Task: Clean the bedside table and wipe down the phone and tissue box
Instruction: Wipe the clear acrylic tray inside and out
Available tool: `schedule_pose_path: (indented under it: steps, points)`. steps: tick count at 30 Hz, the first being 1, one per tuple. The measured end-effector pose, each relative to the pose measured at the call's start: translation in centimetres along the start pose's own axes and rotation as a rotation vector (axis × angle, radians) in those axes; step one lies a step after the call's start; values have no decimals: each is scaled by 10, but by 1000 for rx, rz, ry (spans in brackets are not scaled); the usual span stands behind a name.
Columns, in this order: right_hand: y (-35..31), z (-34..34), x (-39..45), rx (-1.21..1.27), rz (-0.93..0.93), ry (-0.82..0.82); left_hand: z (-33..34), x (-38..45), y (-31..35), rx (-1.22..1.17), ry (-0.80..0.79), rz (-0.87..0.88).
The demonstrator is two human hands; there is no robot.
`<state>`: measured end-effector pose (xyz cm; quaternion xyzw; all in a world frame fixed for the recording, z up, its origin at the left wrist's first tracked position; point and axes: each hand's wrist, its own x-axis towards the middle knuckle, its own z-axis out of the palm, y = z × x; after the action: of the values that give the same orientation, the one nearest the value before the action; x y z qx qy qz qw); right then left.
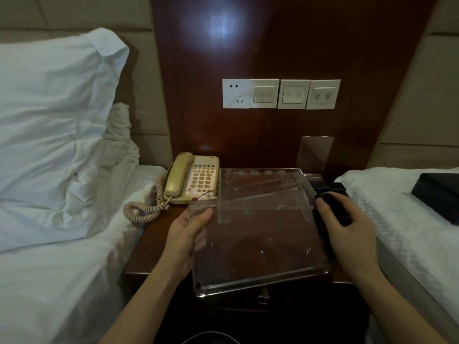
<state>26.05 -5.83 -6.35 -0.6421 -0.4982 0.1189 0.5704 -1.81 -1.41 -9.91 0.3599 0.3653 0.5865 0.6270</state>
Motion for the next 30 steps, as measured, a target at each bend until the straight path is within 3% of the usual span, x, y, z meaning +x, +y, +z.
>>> schedule_pose_path:
  steps: [2,4,8,10,14,16,22,25,30]
  points:
    - [-14,-3,-1,-10,-156,130,4,-4,2,50,-19,28]
    - [-24,-1,-2,-126,-308,134,8,-8,4,101,-32,41]
    - [-23,21,-9,-340,-319,-240,18,-13,5,121,-45,80]
    - [-19,31,-12,-307,-283,-352,16,-10,4,111,-10,83]
    - [-12,42,-13,-364,-446,-240,13,-10,5,175,75,106]
    - [-12,48,-11,-347,-410,-195,14,-11,4,200,125,122]
    - [-55,92,-37,-403,-566,-298,20,-8,-4,318,161,235]
    - [-73,112,-51,-346,-630,-360,20,-8,-8,267,149,296]
    - [-64,105,-39,-376,-637,-301,20,-10,-2,278,155,343]
